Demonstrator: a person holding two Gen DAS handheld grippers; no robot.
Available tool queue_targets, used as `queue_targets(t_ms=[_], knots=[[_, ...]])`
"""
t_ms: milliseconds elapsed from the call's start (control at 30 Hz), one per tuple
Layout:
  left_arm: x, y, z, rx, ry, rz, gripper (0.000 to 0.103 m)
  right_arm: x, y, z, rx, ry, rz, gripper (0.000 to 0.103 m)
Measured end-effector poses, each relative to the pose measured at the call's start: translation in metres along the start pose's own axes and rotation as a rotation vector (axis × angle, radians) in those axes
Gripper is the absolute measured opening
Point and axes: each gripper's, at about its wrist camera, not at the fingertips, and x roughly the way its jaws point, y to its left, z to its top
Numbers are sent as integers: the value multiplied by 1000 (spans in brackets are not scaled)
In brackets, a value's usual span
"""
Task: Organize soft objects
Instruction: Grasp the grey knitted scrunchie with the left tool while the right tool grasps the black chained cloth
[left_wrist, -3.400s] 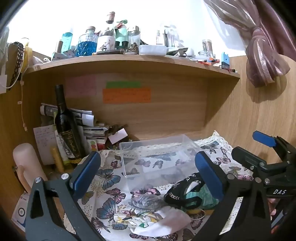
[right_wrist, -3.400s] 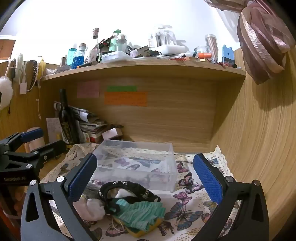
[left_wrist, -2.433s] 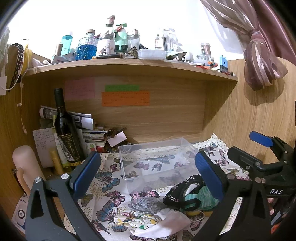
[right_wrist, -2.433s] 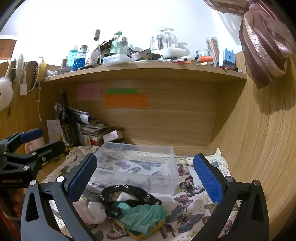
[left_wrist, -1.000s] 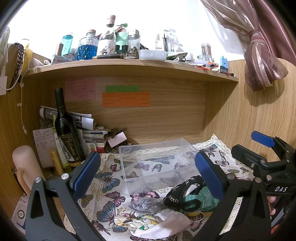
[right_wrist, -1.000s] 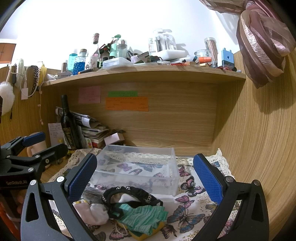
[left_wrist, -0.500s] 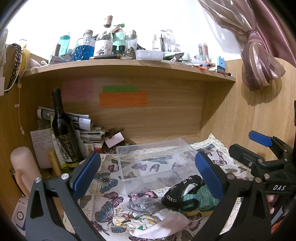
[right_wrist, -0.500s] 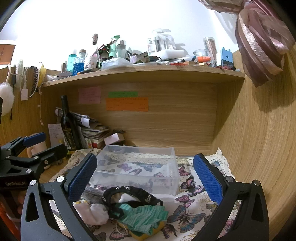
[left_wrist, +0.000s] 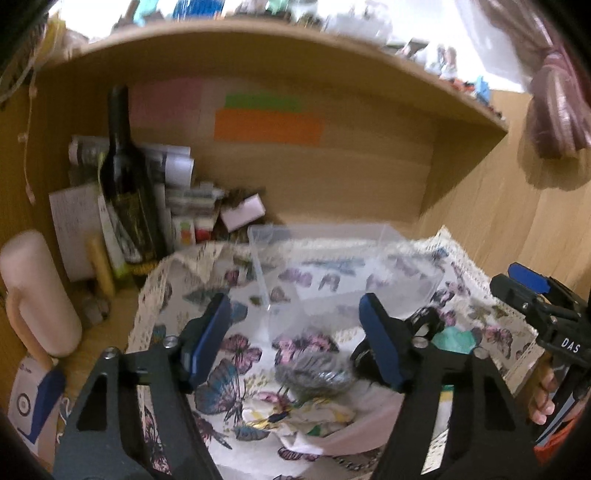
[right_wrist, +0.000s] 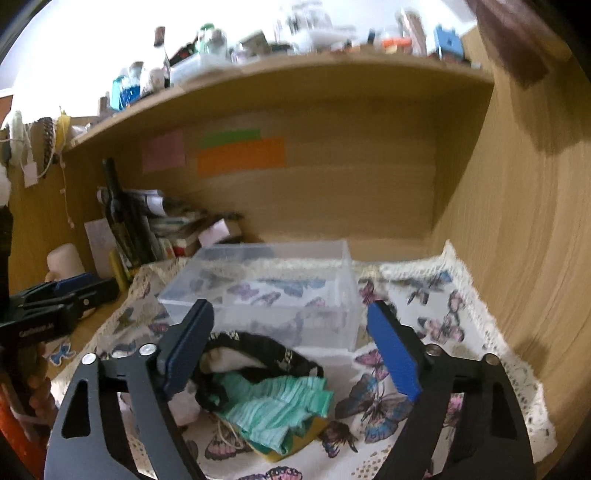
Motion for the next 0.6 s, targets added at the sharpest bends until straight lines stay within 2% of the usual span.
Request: queue_targets(t_ms=[200,367,400,500,600], knots=[[34,7,-19,-5,158,-25,68,24,-7,-13,22,98,59,80],[45,0,-28,20,214,-57,68,44,-2,-20,14,163,106,80],[46,-3,-28,26,223,-66,70,48,0,-21,12,177,119,80],[51,-7,-30,37,232,-78,87,59,8,-23,-2,215,143,82],[60,-10,-32,57,254,-70,90,71,15,-27,-21,256,148,82]])
